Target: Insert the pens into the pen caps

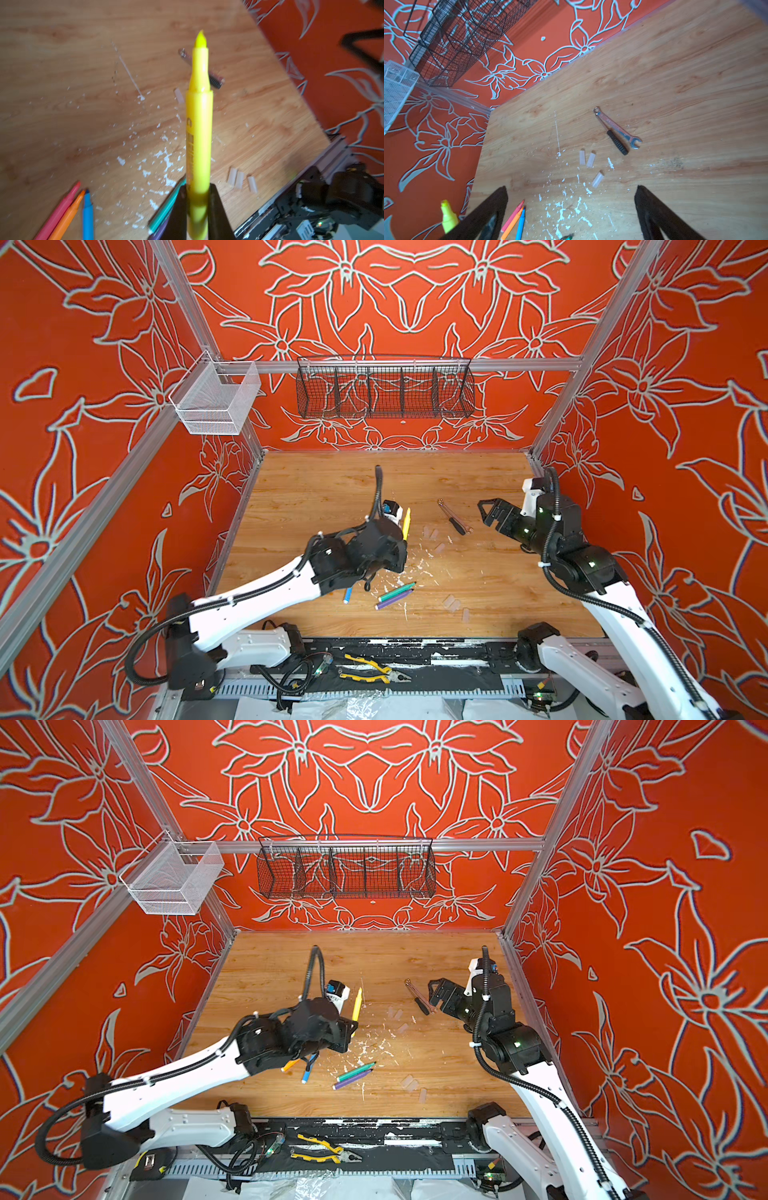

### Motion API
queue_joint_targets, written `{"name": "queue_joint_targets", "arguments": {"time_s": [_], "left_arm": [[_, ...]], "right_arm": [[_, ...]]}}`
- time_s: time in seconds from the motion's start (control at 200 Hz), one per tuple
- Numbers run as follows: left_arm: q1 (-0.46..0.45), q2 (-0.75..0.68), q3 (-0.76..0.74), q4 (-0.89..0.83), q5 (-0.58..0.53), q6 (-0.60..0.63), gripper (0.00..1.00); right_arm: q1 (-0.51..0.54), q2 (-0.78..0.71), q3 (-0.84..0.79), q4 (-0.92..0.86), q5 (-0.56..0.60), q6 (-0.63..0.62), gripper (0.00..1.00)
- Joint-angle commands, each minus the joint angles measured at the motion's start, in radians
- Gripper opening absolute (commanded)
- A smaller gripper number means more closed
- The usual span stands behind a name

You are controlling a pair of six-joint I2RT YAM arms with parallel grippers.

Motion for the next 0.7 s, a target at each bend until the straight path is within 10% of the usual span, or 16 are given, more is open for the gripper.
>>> {"name": "queue_joint_targets", "arguments": {"time_s": [0.0,0.23,0.696], "left_arm": [[0.033,-0.078,-0.14,0.314,-0.013,0.113,0.0],[0.065,0.124,-0.171,0.446,-0.097,0.394,0.0],[0.069,0.251,-0.208,0.558,0.169,0.395,0.0]], "right_arm": [[0.006,0.093,-0.009,0.095,-0.105,0.015,0.96],[0.02,0.063,-0.241,0.437,-0.248,0.063,0.88],[0.216,-0.004,-0.442,0.756,-0.148,0.07,0.73]]}}
